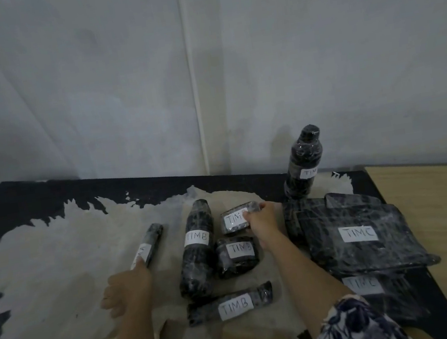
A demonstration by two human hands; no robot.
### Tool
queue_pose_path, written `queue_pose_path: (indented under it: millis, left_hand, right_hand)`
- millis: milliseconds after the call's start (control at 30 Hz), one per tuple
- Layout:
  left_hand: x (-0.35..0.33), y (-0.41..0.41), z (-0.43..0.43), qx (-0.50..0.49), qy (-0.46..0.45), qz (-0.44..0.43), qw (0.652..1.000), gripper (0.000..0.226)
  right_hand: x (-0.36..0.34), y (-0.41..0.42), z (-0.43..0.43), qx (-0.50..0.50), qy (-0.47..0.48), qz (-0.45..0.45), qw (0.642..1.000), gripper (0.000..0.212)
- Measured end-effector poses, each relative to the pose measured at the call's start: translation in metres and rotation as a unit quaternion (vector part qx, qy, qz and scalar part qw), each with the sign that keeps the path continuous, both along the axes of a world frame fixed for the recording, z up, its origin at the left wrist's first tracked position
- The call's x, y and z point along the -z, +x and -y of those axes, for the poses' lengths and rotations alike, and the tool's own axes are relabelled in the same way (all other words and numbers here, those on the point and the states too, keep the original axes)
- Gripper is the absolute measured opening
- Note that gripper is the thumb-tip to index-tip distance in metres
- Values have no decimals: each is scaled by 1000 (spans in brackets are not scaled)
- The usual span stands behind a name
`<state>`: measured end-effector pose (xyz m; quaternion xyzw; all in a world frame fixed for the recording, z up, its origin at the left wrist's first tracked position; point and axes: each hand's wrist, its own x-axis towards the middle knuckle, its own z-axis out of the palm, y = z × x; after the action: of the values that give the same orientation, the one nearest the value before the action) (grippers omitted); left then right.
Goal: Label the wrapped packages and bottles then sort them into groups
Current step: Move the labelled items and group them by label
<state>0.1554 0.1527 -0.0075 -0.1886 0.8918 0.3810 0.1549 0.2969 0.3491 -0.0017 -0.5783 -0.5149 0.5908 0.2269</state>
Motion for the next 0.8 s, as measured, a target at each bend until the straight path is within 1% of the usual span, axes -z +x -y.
queue_pose_path:
  millis: [33,100,167,233,300,367,467,567,633,700,800]
  left_hand:
    - [0,0,-4,8,-9,0,1000,69]
    - [-2,0,-11,21,-26,-5,999,70]
    - [-3,4,-19,34,-30,-28,999,67]
    - [-6,11,-28,62,-24,-60,996,62]
    - [-11,22,-38,99,-20,-95,990,62]
    - [-19,34,-49,125,-3,-117,985,60]
    - [-30,52,-68,162,24,-150,975,56]
    - [-40,77,-91,217,43,-186,957,59]
    - [-48,99,-108,259,63,-205,942,59]
    - [-55,126,-126,303,77,-229,922,58]
    - [-63,174,-153,357,119,-247,893,57]
  right_hand:
    - [2,0,-3,-17,6,21,1000,27]
    - [8,1,-9,-73,51,128,988,44]
    - [12,2,-11,-115,67,196,971,49]
    - [14,4,-10,-151,73,212,963,45]
    - [10,8,-7,-157,94,216,959,37]
    - [5,12,-6,-157,123,219,955,34]
    - [-11,21,-6,-142,182,188,955,40]
    - [-36,35,-6,-109,233,109,960,49]
    - [-53,50,-8,-66,275,53,958,46]
    - [-64,74,-14,-10,326,6,945,40]
    - [-68,124,-28,66,377,-10,924,34]
